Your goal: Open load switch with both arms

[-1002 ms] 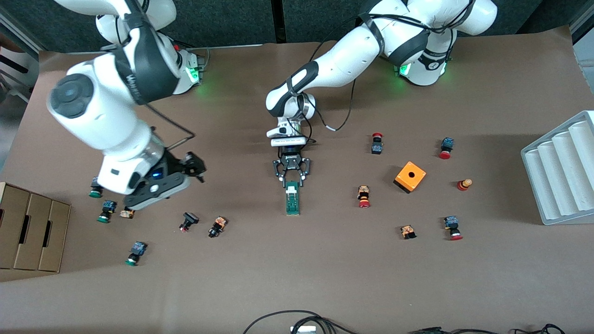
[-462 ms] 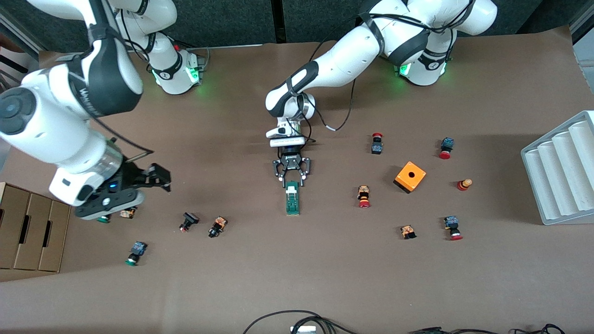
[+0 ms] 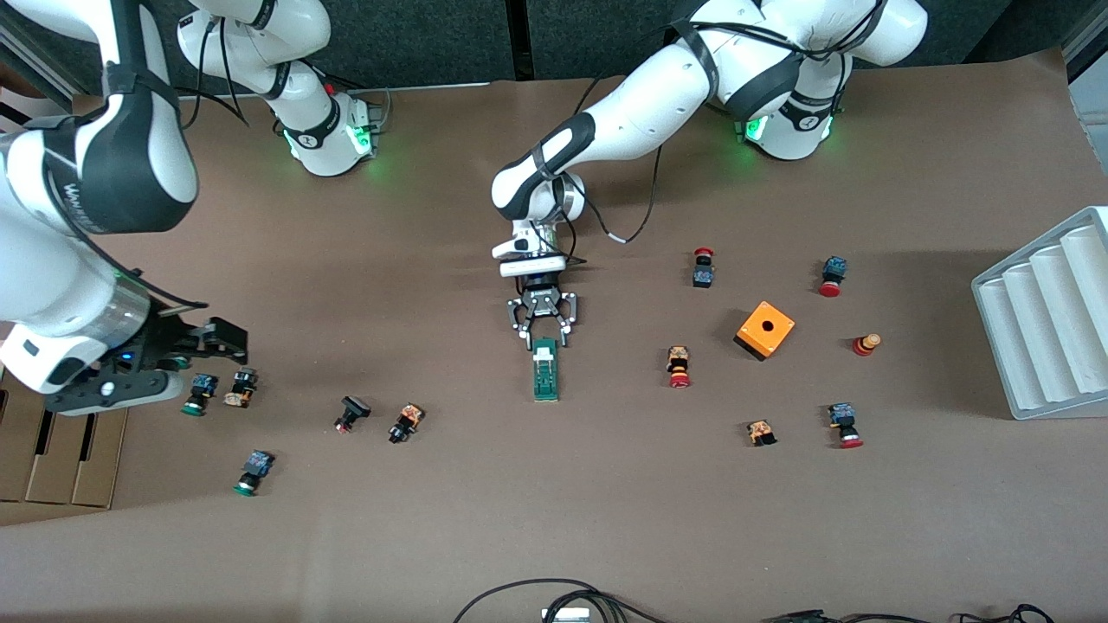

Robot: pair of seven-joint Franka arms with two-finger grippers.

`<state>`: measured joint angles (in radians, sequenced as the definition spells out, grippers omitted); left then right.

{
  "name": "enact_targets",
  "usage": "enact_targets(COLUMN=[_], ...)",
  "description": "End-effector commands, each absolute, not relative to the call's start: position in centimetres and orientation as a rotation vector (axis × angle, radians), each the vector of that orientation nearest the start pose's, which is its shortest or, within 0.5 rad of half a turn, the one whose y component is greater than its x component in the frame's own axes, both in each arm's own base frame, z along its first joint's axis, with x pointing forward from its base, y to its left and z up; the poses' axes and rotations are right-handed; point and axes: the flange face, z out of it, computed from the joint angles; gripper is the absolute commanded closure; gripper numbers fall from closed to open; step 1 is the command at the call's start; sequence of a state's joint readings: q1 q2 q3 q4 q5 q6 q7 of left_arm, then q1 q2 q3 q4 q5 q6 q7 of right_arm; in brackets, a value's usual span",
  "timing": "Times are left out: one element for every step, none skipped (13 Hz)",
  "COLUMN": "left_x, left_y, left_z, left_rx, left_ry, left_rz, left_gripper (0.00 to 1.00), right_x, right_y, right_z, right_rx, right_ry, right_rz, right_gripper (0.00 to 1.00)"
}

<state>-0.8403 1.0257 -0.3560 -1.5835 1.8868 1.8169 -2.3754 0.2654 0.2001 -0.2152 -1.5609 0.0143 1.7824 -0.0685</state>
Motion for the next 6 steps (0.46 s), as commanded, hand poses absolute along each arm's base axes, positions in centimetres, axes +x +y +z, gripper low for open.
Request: enact_targets(left_x=[34.5, 34.7, 34.9, 35.3, 35.6, 35.8], left_y=[-58.4, -59.2, -59.8, -60.4, -61.0, -61.3], left_z=[8.7, 9.9, 10.9, 12.4, 13.7, 14.9], left_rx=[-2.484, -2.498, -2.505, -2.515, -2.529, -2.538], left_ry=[-0.047, -0.063, -0.075, -0.098, -0.109, -0.105], left_rz=[-1.662, -1.628, -1.576, -1.53, -1.49, -1.449], left_gripper=[0.28, 0.28, 0.28, 0.28, 0.28, 0.27], right_x=[62.1, 62.1, 62.2, 62.2, 62.2, 62.2], right_y=[3.3, 3.0, 2.8, 1.8, 0.8, -0.4], right_z=[54.1, 54.1, 54.2, 54.2, 54.3, 54.4], right_rx=[-3.204, -3.205, -3.206, -3.208, -3.203, -3.198], right_ry=[-0.162, -0.157, -0.15, -0.133, -0.114, -0.077], right_rz=[-0.032, -0.034, -0.036, -0.035, -0.035, -0.042], right_gripper=[0.0, 0.0, 0.0, 0.0, 0.0, 0.0])
